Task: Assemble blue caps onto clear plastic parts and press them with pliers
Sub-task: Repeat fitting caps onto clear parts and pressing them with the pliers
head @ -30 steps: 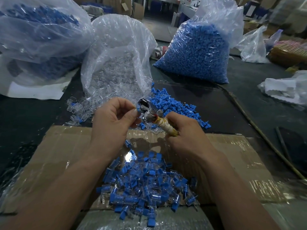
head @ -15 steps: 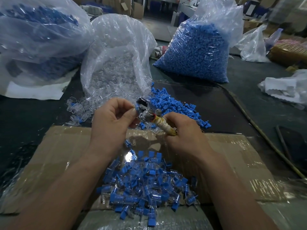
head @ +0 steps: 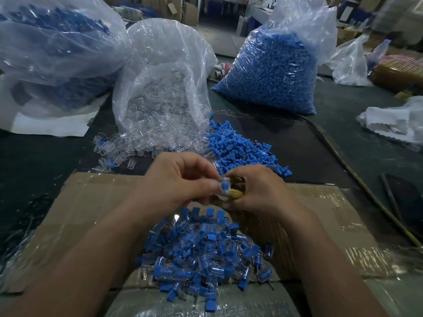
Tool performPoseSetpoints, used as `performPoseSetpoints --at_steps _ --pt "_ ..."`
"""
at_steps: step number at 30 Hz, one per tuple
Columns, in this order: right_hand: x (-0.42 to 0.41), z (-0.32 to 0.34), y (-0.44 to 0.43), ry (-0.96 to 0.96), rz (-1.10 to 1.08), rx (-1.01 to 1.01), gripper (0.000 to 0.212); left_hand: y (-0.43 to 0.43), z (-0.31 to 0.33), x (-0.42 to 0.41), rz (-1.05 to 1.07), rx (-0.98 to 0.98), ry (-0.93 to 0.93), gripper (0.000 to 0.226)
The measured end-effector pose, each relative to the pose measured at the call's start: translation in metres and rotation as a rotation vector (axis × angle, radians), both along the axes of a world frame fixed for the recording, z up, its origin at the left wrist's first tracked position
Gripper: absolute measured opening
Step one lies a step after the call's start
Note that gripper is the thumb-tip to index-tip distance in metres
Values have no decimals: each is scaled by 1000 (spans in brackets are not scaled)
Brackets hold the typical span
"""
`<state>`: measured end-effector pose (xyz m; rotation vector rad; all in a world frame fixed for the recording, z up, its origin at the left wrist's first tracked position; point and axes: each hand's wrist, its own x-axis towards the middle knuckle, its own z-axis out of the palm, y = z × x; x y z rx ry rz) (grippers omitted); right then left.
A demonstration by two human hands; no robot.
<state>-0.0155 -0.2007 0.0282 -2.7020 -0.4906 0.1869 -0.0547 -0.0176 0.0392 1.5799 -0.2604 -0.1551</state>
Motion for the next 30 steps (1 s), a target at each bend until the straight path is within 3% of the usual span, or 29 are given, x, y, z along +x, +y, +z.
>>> performPoseSetpoints --at_steps 4,11,14,17,19,21,26,30 --pt "1 0 1 36 4 -37 46 -1 -1 -2 -256 113 -21 12" --pt "3 -1 -2 67 19 -71 59 0 -2 -3 -419 221 -19 10" --pt "4 -2 -4 106 26 -59 57 3 -1 -1 -245 114 34 14" --pt "2 -2 -6 135 19 -18 64 6 -11 11 240 10 112 9" --pt "2 -2 -6 146 -2 8 66 13 -19 23 512 177 20 22" --pt "3 -1 -6 139 1 -9 66 22 -24 32 623 417 -93 31" --pt "2 0 -6 147 17 -25 65 35 -45 48 501 826 -143 43" --pt "3 1 -8 156 27 -35 60 36 -53 51 419 972 -107 42"
